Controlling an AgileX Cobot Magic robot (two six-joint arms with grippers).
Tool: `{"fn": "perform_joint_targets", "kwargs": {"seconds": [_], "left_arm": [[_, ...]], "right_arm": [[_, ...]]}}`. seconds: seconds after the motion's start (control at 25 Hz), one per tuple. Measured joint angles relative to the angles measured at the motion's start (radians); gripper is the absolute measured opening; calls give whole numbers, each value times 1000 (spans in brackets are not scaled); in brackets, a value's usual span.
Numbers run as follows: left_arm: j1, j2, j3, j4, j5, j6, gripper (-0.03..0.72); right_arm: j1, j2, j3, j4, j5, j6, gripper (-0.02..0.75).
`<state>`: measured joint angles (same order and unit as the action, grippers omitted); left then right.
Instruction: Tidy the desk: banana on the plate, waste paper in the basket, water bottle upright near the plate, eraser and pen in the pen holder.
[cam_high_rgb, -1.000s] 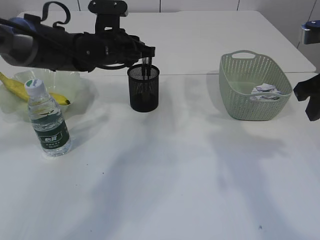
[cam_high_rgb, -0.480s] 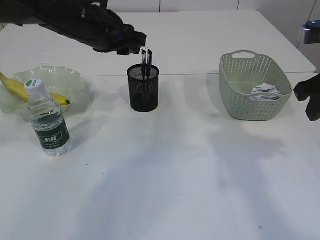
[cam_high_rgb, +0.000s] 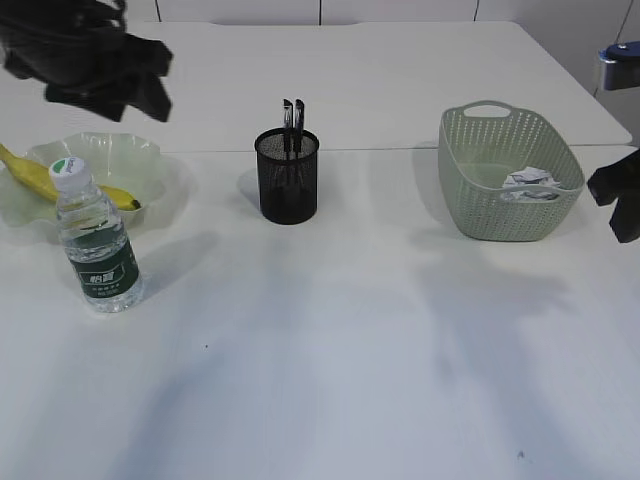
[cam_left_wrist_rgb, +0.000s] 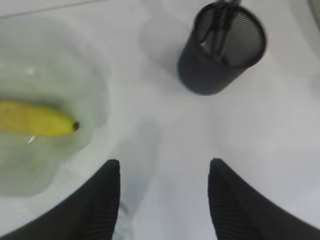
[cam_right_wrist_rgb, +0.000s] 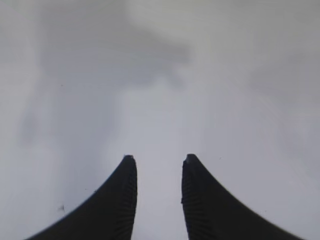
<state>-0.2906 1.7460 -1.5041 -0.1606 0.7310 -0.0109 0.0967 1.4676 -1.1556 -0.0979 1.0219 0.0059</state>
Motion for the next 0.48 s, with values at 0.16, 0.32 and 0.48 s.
{"fn": "perform_joint_targets", "kwargs": {"seconds": [0.16,0.32,0.48], "left_arm": [[120,-32,0,20,142,-11,398],[204,-82,0,67,219,-13,399],[262,-148,15,102,247,-13,399]], "right_arm": [[0,0,0,4,-17,-23,234],[0,0,0,6,-34,-25,256],[0,0,0,4,-50,-26,295]]}}
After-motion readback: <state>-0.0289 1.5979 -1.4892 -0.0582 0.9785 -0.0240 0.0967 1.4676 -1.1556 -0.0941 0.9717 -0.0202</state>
